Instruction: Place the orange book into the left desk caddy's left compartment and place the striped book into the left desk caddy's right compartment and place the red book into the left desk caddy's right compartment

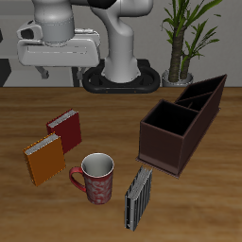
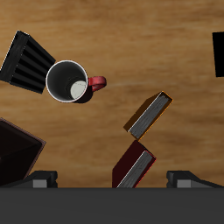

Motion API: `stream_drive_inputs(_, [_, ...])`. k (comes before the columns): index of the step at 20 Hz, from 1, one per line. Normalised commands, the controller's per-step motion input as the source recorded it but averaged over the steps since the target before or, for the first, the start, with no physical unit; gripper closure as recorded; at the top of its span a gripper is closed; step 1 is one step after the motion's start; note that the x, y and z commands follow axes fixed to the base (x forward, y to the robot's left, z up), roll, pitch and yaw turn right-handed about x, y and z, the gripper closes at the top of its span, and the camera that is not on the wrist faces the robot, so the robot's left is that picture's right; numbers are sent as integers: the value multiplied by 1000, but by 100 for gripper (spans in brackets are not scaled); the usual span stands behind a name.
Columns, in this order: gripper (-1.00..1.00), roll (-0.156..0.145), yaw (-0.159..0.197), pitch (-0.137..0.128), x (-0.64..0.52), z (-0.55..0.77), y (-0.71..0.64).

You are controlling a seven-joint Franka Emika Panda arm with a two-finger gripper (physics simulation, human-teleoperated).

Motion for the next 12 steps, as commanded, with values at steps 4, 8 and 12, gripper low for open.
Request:
stream_drive_inputs(4, [-100,19,-54,4,512,-123,-576])
stream_drive_inputs(8, [-100,14,-90,-41,334,-87,-444])
stream_drive_inputs(12, [-100,-14,-32,-39,150,-194,-302])
